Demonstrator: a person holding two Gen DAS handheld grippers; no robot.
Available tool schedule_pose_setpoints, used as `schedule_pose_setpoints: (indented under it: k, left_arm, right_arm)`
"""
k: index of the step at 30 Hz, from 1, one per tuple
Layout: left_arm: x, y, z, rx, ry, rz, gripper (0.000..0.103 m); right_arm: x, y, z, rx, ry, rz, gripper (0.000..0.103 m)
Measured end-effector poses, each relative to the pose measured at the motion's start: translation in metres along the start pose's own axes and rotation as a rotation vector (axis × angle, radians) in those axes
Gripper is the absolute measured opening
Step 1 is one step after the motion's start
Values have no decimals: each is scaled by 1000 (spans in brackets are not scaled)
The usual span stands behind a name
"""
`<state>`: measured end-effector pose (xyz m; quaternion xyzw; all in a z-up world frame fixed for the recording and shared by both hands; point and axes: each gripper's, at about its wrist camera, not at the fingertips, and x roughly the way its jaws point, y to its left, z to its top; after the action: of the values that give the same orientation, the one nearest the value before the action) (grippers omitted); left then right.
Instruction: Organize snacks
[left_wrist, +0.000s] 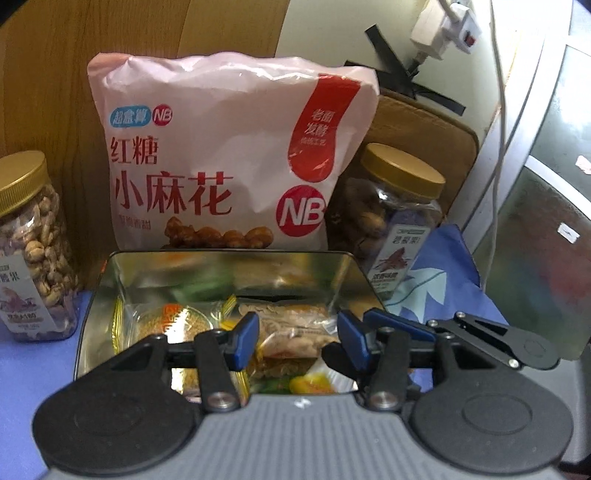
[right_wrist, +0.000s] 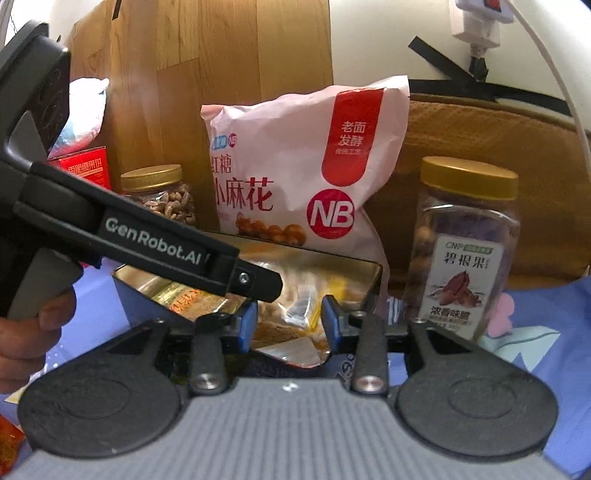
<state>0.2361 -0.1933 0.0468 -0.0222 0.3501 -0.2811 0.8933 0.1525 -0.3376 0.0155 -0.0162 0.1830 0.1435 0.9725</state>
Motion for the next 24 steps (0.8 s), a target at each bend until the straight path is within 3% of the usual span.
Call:
schedule_pose_setpoints:
  k: [6,10,14,18,22,24]
  left_arm:
    - [-44,5,-11,12,-45,-27,53]
    - [-80,23,-40,-16,-54,-64,53]
    - [-93,44,-73,-91,-15,-65,53]
    - [-93,62,-100,-177,30,-50,53]
    - [-96,78,-115,-259,39,-57,53]
    - [-100,84,-120,-282,32,-54,53]
  right_arm:
    - [-25,-4,-1,56,-69,-23,44]
    - [-53,-5,-10,130,-82,84,44]
    - [-48,6,-30,187,54,244,44]
    - [-13,20,-40,227,170,247,44]
    - [21,34,-40,280,254,262,63]
    - [24,51,-42,223,241,256,73]
